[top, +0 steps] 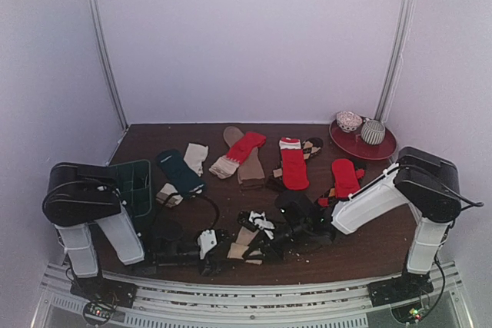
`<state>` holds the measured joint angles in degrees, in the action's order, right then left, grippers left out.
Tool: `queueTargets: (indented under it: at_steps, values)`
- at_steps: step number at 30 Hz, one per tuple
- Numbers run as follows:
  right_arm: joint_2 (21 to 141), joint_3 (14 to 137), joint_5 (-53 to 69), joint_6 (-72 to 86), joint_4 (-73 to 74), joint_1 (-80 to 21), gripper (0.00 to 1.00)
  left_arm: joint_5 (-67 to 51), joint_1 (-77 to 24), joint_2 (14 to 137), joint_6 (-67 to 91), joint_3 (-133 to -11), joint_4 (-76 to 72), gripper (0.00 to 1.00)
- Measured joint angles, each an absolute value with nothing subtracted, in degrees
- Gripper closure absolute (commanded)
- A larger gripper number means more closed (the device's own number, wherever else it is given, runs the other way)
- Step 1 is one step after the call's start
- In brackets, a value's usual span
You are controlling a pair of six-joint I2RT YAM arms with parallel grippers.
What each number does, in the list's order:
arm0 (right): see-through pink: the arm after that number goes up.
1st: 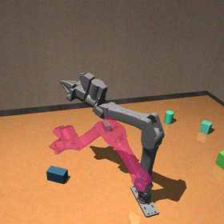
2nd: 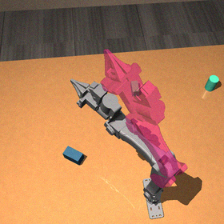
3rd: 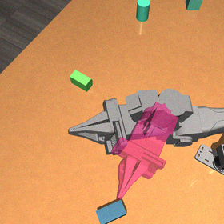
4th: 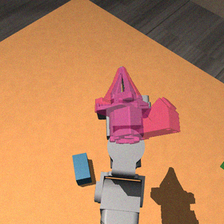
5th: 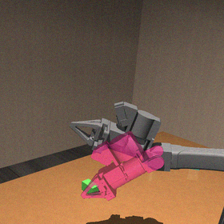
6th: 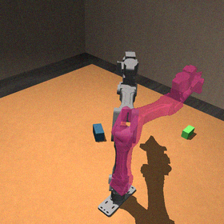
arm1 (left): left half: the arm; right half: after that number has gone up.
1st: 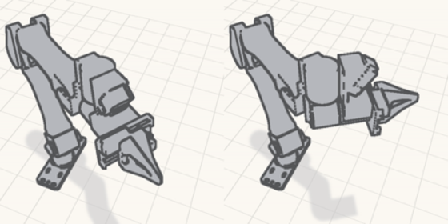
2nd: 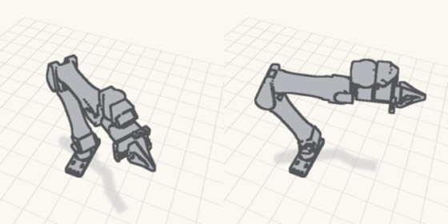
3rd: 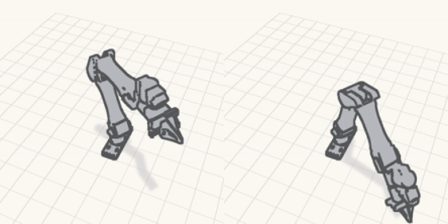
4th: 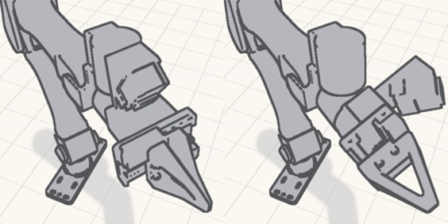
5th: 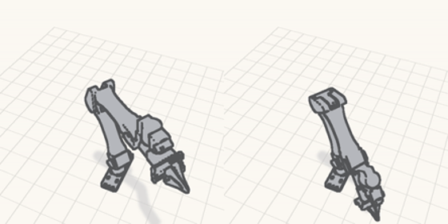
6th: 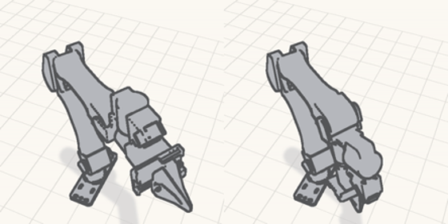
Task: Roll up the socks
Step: Roll a pair of socks at the center of the board.
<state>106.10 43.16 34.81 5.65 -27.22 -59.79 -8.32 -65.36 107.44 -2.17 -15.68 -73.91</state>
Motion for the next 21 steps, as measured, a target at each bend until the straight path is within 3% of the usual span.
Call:
queueTargets:
  at_steps: [2, 7, 10, 14, 18, 21]
  values:
    - [106.61, 43.75, 36.27, 5.26, -26.44, -59.24, 0.98, -9.72, -65.36, 108.44, -2.70, -16.12, -74.17, 0.45]
    - [107.33, 45.15, 38.70, 4.03, -24.38, -58.39, 0.98, -11.64, -65.34, 109.10, -3.51, -18.57, -72.69, 0.74]
    - [107.48, 45.52, 39.44, 3.29, -23.49, -58.08, 0.96, -12.51, -65.34, 109.12, -3.01, -19.00, -71.50, 0.99]
    - [107.37, 45.52, 40.36, 2.79, -22.59, -57.49, 0.85, -13.54, -65.32, 109.10, -2.50, -19.00, -71.46, 1.00]
    - [106.63, 45.36, 39.66, 2.81, -22.09, -57.52, 0.65, -14.24, -65.36, 109.10, -0.38, -19.00, -71.48, 1.00]
    - [103.96, 43.79, 36.29, 3.29, -21.43, -57.63, 0.58, -14.24, -65.39, 108.88, 2.24, -19.25, -71.16, 1.00]
